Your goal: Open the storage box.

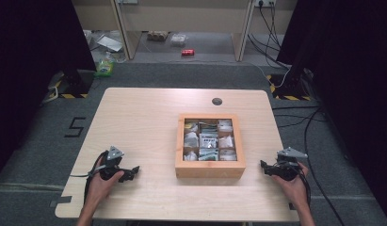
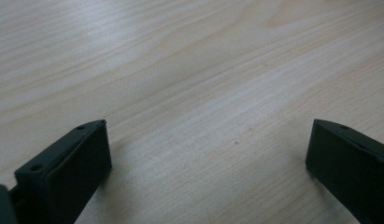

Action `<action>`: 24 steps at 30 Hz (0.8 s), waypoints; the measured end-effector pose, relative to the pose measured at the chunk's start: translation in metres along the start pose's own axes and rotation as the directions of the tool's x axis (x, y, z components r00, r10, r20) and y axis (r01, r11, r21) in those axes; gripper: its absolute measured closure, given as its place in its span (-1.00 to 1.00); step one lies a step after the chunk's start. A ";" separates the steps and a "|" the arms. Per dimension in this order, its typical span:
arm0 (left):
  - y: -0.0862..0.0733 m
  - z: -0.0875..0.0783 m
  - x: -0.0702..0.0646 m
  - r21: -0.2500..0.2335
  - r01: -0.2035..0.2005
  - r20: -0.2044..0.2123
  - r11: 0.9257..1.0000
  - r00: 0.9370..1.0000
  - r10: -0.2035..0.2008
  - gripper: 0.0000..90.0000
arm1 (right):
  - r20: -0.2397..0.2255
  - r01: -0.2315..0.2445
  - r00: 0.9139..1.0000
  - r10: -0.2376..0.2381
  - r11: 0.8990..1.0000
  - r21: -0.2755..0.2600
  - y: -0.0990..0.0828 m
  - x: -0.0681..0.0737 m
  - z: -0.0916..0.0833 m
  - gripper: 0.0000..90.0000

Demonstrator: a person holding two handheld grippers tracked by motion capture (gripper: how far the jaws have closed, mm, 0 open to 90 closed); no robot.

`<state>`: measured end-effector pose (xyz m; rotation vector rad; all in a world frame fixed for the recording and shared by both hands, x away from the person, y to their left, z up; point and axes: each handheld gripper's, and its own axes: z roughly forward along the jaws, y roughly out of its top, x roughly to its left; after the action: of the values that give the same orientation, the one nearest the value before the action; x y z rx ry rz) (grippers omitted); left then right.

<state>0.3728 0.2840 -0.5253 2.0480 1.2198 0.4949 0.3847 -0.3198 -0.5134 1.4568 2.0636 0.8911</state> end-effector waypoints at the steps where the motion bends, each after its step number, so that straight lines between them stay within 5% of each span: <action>1: 0.000 0.000 0.000 0.000 0.000 0.000 1.000 1.000 0.000 -1.00 | 0.000 -0.001 1.000 0.001 1.000 0.000 0.000 0.000 0.000 -0.55; 19: 0.000 0.000 0.001 -0.001 -0.006 0.007 1.000 1.000 0.006 -1.00 | -0.031 -0.024 0.999 0.024 1.000 -0.001 0.000 -0.004 -0.004 -0.46; 24: 0.000 0.000 0.001 -0.001 -0.008 0.007 1.000 1.000 0.008 -1.00 | -0.053 -0.049 0.998 0.046 0.997 -0.063 0.010 -0.002 -0.016 -0.47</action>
<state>0.3728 0.2851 -0.5253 2.0535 1.2071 0.4912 0.3811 -0.3235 -0.4954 1.4690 2.0249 1.0145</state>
